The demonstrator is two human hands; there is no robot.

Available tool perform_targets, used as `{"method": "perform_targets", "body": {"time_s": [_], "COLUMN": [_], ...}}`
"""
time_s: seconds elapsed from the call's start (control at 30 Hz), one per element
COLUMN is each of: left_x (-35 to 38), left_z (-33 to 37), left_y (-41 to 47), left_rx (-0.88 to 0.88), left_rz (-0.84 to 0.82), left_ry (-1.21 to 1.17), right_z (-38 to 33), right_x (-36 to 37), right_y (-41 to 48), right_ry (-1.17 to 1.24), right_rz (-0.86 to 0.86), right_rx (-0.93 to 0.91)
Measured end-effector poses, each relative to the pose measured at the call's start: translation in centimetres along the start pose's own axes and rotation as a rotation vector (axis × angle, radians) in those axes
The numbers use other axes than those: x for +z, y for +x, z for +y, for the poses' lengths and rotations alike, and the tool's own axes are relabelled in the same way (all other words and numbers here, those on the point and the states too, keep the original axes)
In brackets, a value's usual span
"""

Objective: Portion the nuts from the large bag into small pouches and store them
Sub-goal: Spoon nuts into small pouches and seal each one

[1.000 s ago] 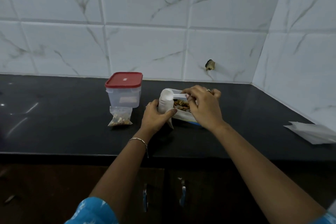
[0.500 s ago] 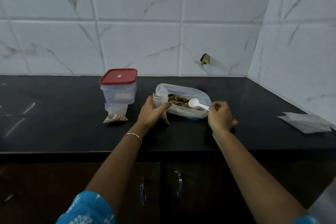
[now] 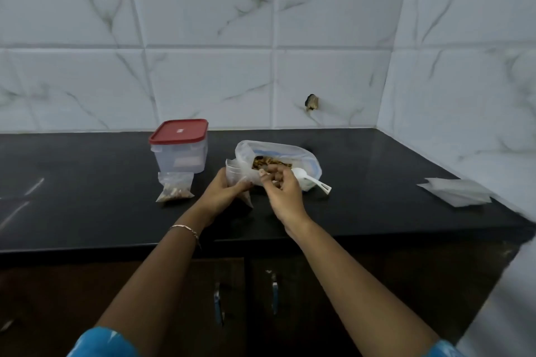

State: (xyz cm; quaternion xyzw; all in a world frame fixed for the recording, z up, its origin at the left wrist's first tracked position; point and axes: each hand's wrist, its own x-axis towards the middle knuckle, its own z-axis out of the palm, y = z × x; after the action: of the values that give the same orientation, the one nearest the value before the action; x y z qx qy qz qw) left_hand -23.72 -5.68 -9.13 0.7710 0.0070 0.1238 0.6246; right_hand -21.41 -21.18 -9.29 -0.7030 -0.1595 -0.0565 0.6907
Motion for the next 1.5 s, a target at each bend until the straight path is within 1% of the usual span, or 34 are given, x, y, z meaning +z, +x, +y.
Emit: {"method": "perform_targets", "body": {"time_s": [0.07, 0.13, 0.23, 0.33, 0.47, 0.53, 0.6, 0.63, 0.7, 0.77, 0.87, 0.93, 0.97, 1.1, 1.17, 1.23, 1.3, 1.37, 1.43, 1.5], "left_x": [0.0, 0.2, 0.3, 0.4, 0.3, 0.4, 0.4, 0.3, 0.2, 0.1, 0.1, 0.2, 0.4, 0.5, 0.4, 0.1, -0.2, -0.3, -0.1, 0.1], "left_z": [0.2, 0.4, 0.5, 0.5, 0.2, 0.2, 0.2, 0.2, 0.2, 0.0, -0.1, 0.0, 0.1, 0.3, 0.4, 0.4, 0.2, 0.1, 0.2, 0.3], "left_y": [-0.9, -1.7, -2.5, -2.7, -2.5, -2.4, -2.3, -2.2, -2.2, -2.1, -2.0, -2.0, -2.0, -2.1, -2.2, -2.2, -2.2, -2.1, -2.3, -2.3], "left_rx": [0.017, 0.027, 0.019, 0.004, 0.002, 0.006, 0.018, 0.024, 0.026, 0.026, 0.022, 0.020, 0.020, 0.042, 0.042, 0.033, 0.031, 0.028, 0.039, 0.048], "left_rz": [0.008, 0.015, 0.036, 0.051, 0.067, 0.073, 0.076, 0.078, 0.082, 0.093, 0.087, 0.064, 0.054, 0.043, 0.047, 0.090, 0.139, 0.131, 0.097, 0.088], "left_ry": [0.013, 0.032, 0.081, 0.052, 0.039, 0.040, 0.041, 0.036, 0.009, -0.025, -0.041, -0.034, -0.020, 0.017, -0.007, -0.095, -0.180, -0.183, -0.156, -0.161], "right_z": [-0.2, -0.3, -0.2, -0.2, 0.2, 0.3, 0.3, 0.4, 0.6, 0.6, 0.2, -0.1, -0.1, 0.1, 0.4, 0.5, 0.7, 0.8, 0.7, 0.6], "right_x": [1.5, 2.2, 2.7, 2.7, 2.3, 1.9, 1.7, 1.7, 2.1, 2.4, 2.4, 2.2, 2.1, 2.4, 2.5, 2.3, 2.0, 1.7, 1.7, 1.7], "right_y": [-0.3, -0.3, 0.2, 0.8, 0.9, 1.0, 1.0, 1.0, 1.1, 1.0, 0.9, 0.8, 0.8, 1.1, 1.2, 1.2, 1.3, 1.4, 1.3, 1.1], "right_ry": [0.082, 0.086, 0.121, 0.153, 0.193, 0.279, 0.336, 0.309, 0.175, 0.072, 0.108, 0.162, 0.166, 0.059, 0.043, 0.149, 0.285, 0.302, 0.293, 0.309], "right_rz": [-0.094, -0.120, -0.059, 0.021, 0.028, 0.032, -0.020, -0.065, -0.144, -0.168, -0.190, -0.167, -0.129, 0.028, 0.074, 0.086, 0.061, 0.029, 0.020, 0.047], "right_rx": [0.064, 0.064, 0.073, 0.066, 0.081, 0.071, 0.029, -0.011, -0.067, -0.091, -0.026, -0.014, -0.035, -0.186, -0.215, -0.161, -0.039, 0.047, 0.053, 0.052]}}
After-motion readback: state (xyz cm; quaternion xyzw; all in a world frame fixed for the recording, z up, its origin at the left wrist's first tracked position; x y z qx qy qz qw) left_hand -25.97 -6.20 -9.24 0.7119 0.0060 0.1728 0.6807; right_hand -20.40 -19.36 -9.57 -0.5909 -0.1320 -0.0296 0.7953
